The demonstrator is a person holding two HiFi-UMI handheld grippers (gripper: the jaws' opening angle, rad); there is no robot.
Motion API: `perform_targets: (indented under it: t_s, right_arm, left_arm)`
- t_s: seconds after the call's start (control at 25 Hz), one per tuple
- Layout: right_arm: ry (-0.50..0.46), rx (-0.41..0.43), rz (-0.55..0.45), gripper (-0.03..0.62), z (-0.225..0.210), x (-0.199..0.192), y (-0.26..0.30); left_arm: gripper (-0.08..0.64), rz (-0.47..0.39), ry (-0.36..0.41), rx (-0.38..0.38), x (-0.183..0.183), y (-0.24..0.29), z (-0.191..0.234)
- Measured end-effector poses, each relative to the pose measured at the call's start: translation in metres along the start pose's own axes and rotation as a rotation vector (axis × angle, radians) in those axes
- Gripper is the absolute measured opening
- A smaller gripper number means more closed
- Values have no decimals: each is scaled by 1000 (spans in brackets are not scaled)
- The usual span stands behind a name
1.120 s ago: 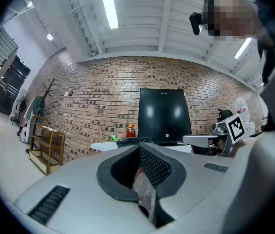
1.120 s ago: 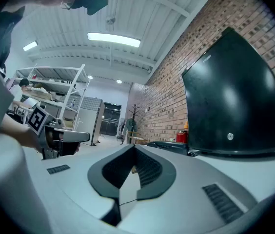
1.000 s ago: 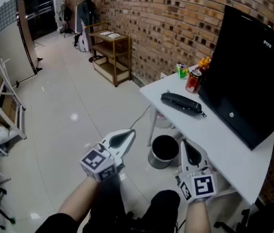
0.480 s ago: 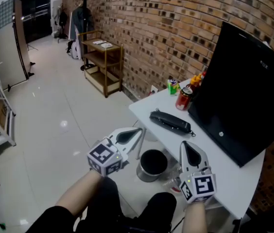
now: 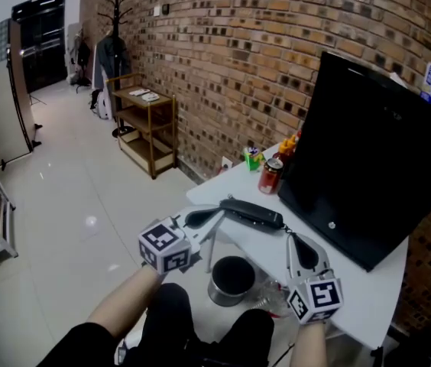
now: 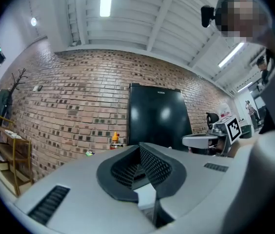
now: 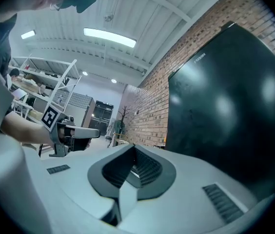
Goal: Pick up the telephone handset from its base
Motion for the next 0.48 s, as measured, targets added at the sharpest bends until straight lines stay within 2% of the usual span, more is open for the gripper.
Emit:
perform_targets:
  t_s: [0.16, 0.36, 0.4, 0.48]
  right_arm:
    - [11, 0, 17, 9, -14, -7, 0]
    - [14, 66, 64, 11, -24, -12, 9]
    - [14, 94, 86, 22, -27, -15, 13]
    - [9, 156, 144, 95, -32, -25, 23]
  left_arm:
    - [2, 13, 29, -48, 3, 20, 9]
    - [2, 48, 46, -134, 1, 40, 21]
    - [2, 60, 53, -156, 0, 43, 23]
    - [2, 79, 62, -208, -1, 49, 29]
Point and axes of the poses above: the fingertips, and each gripper's own axes: y forward along the fingers, z to its left, x out of its top, the point moved 9 cm from there along -y, backward along the fingers, and after that the axes turned 9 degrees about -z, right-handed, at the moved point
